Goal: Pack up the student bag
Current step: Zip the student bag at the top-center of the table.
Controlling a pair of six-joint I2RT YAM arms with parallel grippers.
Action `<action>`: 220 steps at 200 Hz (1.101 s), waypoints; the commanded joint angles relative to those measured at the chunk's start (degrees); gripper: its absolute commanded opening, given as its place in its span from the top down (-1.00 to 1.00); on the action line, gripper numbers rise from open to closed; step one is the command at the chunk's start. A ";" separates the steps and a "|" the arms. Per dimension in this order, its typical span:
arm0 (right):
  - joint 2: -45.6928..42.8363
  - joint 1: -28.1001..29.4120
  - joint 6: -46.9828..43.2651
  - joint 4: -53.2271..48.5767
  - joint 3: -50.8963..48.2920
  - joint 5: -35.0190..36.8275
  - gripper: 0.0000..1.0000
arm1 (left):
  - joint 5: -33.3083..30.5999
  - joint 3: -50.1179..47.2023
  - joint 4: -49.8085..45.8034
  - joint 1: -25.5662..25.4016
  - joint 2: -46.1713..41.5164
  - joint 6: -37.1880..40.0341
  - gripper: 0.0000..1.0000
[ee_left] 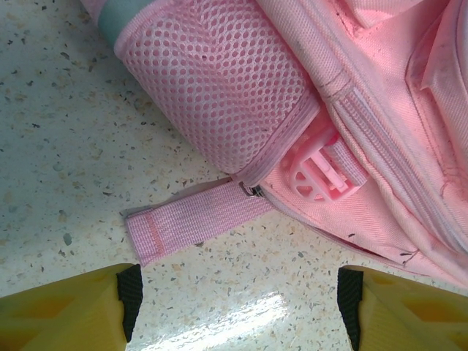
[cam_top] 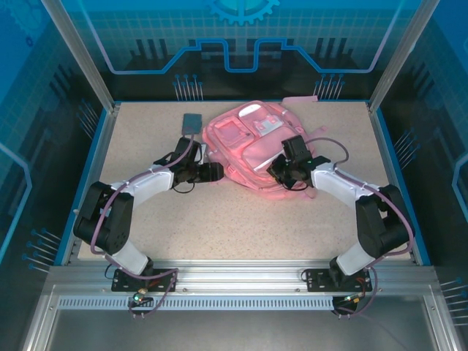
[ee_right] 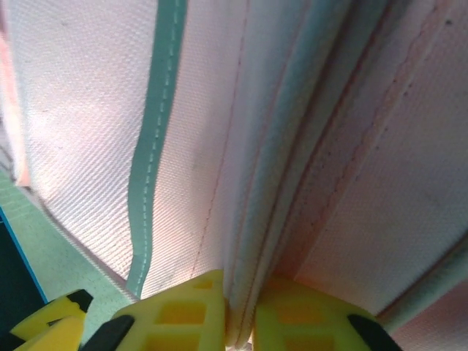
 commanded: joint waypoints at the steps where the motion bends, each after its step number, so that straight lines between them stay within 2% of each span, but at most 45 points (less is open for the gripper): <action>1: -5.24 -0.33 -6.83 -1.19 4.97 3.81 0.81 | 0.01 -0.68 1.00 -0.20 -0.61 2.61 -0.46; 38: -8.69 -0.93 -12.55 -6.79 11.64 2.64 0.91 | 3.96 -3.94 8.64 -0.29 -0.63 5.24 -0.38; 68: -8.07 -1.99 -13.27 -6.69 14.83 -1.43 0.96 | 9.02 -5.53 14.91 -0.70 0.87 8.22 -0.27; 108: -6.32 -2.46 -13.57 -6.39 17.73 -3.21 0.97 | 11.62 -5.00 18.71 -3.50 3.86 10.59 -0.21; 125: -5.80 -2.53 -13.28 -6.03 17.99 -3.80 0.97 | 10.66 -4.91 20.25 -4.91 5.68 11.37 -0.16; 175: -5.46 -2.61 -12.98 -5.85 17.49 -4.45 0.97 | 7.97 -5.48 27.28 -6.52 9.57 10.07 0.19; 220: -5.77 -2.79 -12.72 -5.65 16.77 -4.61 0.97 | 4.24 -4.45 31.11 -6.62 12.63 9.35 0.13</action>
